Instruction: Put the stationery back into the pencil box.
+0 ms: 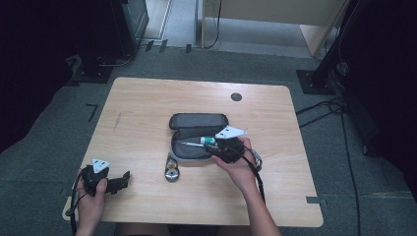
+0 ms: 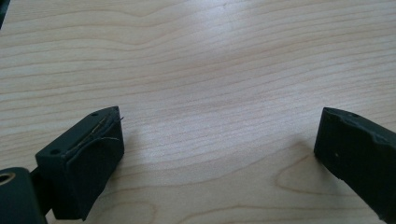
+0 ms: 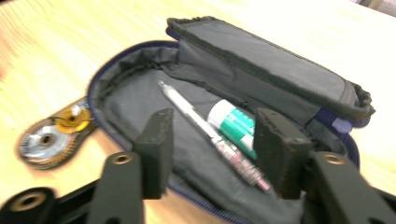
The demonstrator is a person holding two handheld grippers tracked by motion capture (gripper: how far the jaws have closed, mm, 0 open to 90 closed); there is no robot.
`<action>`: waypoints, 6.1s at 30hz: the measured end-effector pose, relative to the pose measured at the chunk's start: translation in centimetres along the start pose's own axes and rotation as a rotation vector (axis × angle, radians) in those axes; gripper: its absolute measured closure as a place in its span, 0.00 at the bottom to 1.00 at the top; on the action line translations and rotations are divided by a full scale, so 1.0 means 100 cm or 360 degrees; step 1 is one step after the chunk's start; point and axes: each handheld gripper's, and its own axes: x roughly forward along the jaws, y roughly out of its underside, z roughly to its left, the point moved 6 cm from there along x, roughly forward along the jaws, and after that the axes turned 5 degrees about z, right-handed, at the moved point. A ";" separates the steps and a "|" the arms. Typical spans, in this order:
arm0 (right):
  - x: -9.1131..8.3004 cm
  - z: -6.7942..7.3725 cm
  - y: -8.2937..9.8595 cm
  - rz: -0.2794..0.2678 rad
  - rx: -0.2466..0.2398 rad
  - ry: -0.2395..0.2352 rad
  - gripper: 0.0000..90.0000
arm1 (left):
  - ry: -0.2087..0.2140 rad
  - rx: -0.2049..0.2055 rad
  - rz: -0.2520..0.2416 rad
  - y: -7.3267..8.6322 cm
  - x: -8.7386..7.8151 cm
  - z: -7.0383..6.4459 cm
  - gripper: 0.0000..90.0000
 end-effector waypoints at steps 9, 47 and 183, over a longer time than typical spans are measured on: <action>-0.016 0.024 0.020 -0.0031 0.0111 0.0016 0.28 | 0.0003 -0.0001 -0.0003 0.000 0.000 -0.001 0.02; 0.046 0.130 0.053 -0.0009 0.0292 -0.0105 0.30 | 0.0009 0.0004 -0.0002 0.000 0.000 -0.001 0.02; -0.009 0.021 0.014 0.0008 -0.0043 -0.0045 0.46 | 0.0013 0.0011 -0.0001 0.000 0.000 -0.002 0.02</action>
